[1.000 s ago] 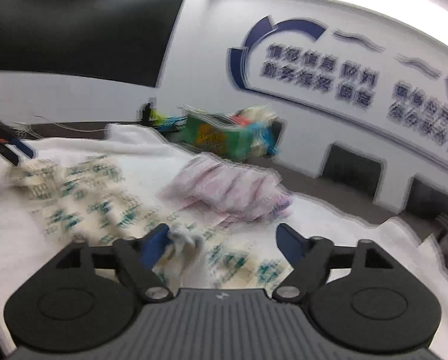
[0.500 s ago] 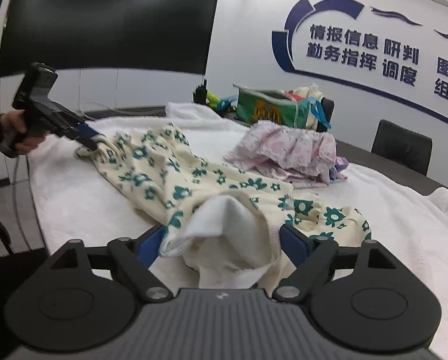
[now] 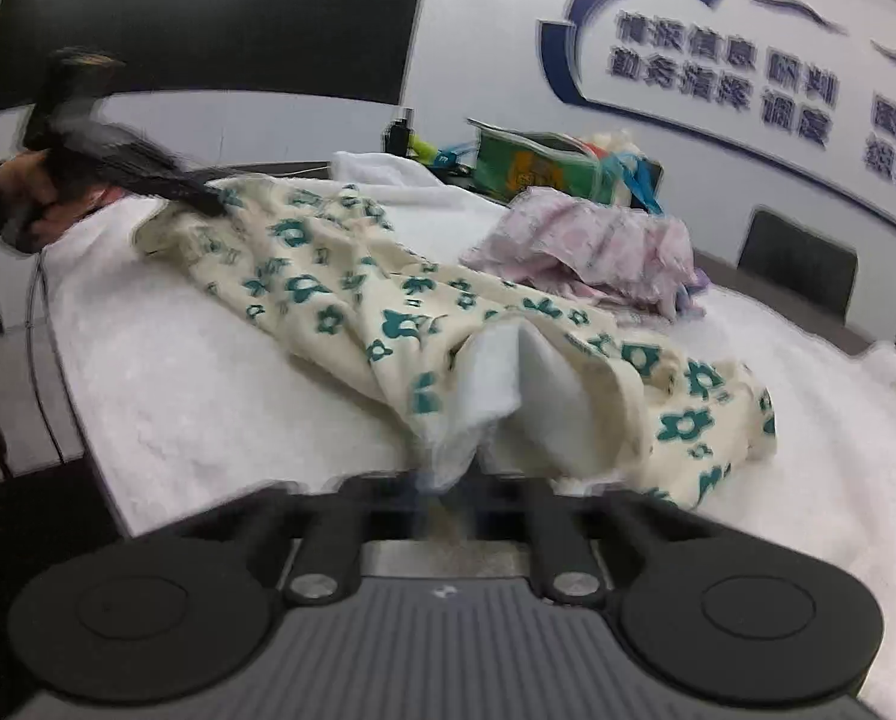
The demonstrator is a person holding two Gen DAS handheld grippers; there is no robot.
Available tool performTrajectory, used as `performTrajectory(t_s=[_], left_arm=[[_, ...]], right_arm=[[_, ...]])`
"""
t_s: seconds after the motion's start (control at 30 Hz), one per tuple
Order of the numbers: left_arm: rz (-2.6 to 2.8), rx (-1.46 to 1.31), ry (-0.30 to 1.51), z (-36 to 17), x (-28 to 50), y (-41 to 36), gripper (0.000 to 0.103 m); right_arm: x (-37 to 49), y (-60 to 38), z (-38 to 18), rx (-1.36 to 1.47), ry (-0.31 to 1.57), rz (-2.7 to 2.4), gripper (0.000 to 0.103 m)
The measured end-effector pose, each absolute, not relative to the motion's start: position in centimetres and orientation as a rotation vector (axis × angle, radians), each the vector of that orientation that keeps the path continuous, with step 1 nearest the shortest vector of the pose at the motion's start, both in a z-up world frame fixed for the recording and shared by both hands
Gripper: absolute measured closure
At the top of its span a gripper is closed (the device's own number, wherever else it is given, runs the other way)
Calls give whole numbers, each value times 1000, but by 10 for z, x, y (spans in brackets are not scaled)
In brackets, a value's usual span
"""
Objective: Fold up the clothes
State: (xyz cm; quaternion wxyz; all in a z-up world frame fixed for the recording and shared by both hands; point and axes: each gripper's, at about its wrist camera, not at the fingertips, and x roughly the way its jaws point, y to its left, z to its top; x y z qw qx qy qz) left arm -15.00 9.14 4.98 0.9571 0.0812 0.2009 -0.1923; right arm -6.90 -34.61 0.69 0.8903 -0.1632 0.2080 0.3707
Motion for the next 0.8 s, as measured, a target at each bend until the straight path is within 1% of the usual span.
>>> performTrajectory(t_s=[0.07, 0.2, 0.27, 0.3, 0.33, 0.37, 0.4, 0.43, 0.47, 0.5, 0.53, 0.57, 0.7, 0.8], left_arm=[[-367, 159, 411, 45, -175, 99, 99], [-362, 123, 492, 21, -211, 114, 99], [-414, 6, 457, 24, -228, 133, 93], [-423, -54, 430, 29, -233, 142, 92], [-409, -102, 399, 35, -236, 149, 83], [-403, -119, 378, 42, -233, 148, 73], [-404, -123, 363, 49, -227, 144, 71], [-404, -127, 349, 56, -221, 140, 70], [-405, -130, 334, 63, -216, 136, 65], [-427, -136, 332, 67, -206, 128, 61], [-459, -139, 347, 68, -191, 115, 48], [-491, -139, 368, 69, -175, 100, 41], [-563, -24, 468, 67, -124, 34, 41], [-566, 45, 539, 58, -91, 3, 41]], right_arm=[[-75, -355, 15, -328, 428, 798, 100], [-91, -378, 34, -316, 465, 821, 100], [-98, -387, 37, -345, 495, 797, 98], [-103, -392, 39, -352, 490, 775, 98], [-107, -400, 43, -339, 472, 755, 95], [-109, -409, 47, -307, 441, 730, 83], [-110, -418, 51, -272, 408, 698, 74], [-108, -424, 55, -227, 371, 649, 55], [-102, -428, 58, -178, 343, 587, 45], [-92, -430, 59, -124, 334, 519, 45], [-79, -429, 58, -78, 346, 463, 45], [-67, -427, 55, -38, 362, 416, 45], [-27, -397, 35, -6, 480, 368, 44], [-15, -384, 28, 26, 541, 392, 44]])
